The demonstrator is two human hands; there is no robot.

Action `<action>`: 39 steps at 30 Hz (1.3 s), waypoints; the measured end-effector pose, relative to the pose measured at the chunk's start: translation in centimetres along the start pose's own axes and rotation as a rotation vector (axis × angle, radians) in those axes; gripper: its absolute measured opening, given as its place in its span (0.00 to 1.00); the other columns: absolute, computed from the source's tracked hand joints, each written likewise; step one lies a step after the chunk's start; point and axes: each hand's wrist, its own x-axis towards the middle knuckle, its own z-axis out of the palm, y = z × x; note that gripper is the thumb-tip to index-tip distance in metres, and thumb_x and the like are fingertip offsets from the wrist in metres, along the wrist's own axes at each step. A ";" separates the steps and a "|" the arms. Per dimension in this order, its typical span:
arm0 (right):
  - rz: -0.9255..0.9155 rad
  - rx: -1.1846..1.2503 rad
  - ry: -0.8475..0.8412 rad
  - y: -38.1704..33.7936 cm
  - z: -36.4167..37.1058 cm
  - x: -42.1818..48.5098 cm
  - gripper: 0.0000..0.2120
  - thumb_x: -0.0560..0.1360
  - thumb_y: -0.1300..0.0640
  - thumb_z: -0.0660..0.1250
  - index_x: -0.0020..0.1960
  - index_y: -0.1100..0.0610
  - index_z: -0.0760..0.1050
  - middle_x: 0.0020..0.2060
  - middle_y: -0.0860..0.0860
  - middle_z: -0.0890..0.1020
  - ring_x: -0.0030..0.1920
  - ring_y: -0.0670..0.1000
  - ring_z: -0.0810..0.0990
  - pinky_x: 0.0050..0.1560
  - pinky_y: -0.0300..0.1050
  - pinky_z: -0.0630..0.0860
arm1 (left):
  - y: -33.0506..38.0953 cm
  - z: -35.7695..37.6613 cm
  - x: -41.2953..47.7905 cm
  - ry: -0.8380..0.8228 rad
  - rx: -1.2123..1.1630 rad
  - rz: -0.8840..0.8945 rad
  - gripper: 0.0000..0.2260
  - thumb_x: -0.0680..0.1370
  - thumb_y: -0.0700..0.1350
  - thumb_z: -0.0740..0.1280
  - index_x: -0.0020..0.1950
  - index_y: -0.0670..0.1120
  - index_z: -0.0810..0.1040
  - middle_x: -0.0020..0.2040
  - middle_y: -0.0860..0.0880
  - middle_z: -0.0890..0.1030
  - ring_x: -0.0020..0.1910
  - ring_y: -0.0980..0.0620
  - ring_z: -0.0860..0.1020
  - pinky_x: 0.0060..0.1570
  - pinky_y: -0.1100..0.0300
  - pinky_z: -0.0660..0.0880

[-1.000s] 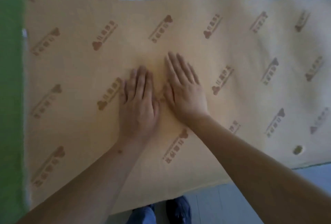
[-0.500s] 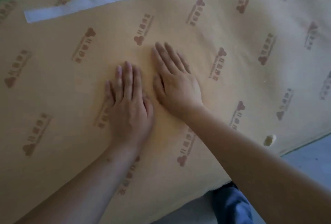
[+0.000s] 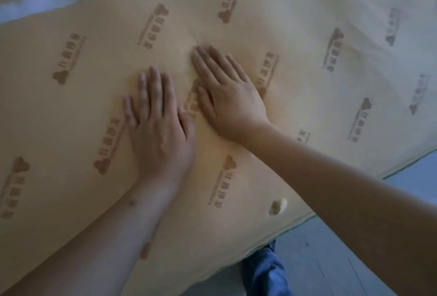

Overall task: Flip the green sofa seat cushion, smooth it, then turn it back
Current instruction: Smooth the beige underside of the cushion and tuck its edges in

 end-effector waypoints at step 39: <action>0.261 -0.071 -0.023 35.2 -14.0 -1.2 0.27 0.81 0.55 0.56 0.79 0.58 0.59 0.79 0.52 0.59 0.80 0.53 0.54 0.76 0.56 0.58 | 33.6 7.5 10.4 -0.134 -0.012 0.206 0.31 0.80 0.46 0.57 0.80 0.36 0.54 0.80 0.39 0.55 0.80 0.42 0.53 0.76 0.40 0.54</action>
